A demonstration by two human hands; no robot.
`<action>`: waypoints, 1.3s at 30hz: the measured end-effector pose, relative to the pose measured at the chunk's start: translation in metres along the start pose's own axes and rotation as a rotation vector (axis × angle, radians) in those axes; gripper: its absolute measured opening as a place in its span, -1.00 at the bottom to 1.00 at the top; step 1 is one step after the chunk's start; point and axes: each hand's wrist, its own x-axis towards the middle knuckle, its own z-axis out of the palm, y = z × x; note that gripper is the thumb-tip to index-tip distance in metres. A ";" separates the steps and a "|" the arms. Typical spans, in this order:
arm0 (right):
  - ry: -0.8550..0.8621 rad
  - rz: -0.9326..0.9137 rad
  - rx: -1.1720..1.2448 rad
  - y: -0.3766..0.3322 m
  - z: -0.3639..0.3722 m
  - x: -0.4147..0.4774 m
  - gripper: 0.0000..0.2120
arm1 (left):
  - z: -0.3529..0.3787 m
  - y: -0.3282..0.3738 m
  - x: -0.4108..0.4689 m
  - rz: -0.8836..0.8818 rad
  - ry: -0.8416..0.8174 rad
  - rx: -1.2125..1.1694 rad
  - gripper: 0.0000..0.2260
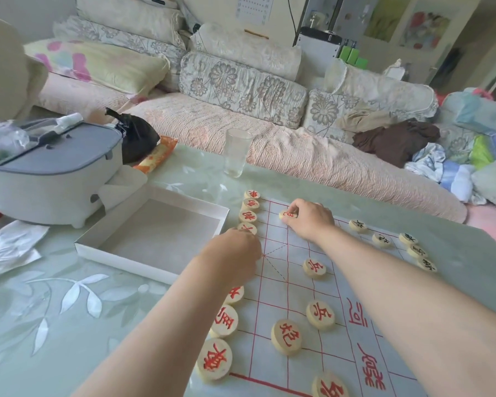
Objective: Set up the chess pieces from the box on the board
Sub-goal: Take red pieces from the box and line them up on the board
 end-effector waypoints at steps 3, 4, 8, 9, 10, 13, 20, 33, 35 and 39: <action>-0.032 0.002 -0.036 -0.002 0.002 0.000 -0.76 | 0.001 0.000 0.001 0.008 -0.003 -0.009 -0.63; -0.035 -0.001 -0.037 -0.002 0.000 -0.001 -0.75 | 0.001 0.000 0.001 0.009 -0.003 -0.009 -0.64; -0.026 -0.032 0.001 -0.001 -0.011 -0.014 -0.67 | -0.001 0.003 -0.002 0.031 0.017 0.002 -0.67; -0.015 -0.045 0.021 -0.001 -0.014 -0.020 -0.69 | -0.002 0.004 -0.005 0.040 0.032 0.004 -0.68; -0.005 -0.060 0.047 -0.001 -0.018 -0.028 -0.71 | -0.003 0.006 -0.007 0.047 0.046 0.001 -0.69; 0.006 -0.117 0.155 0.000 -0.027 -0.058 -0.82 | -0.005 0.014 -0.013 0.064 0.058 -0.032 -0.72; -0.150 -0.163 0.446 0.010 -0.054 -0.153 -0.88 | -0.008 0.042 -0.038 0.105 -0.010 -0.117 -0.75; -0.273 -0.201 0.330 0.048 -0.058 -0.217 -0.45 | 0.006 0.064 -0.082 0.144 -0.179 -0.035 -0.56; -0.285 -0.220 0.322 0.047 -0.054 -0.217 -0.44 | 0.010 0.063 -0.085 0.181 -0.162 0.010 -0.55; -0.273 -0.263 0.289 0.049 -0.045 -0.214 -0.46 | 0.018 0.061 -0.087 0.230 -0.093 0.079 -0.52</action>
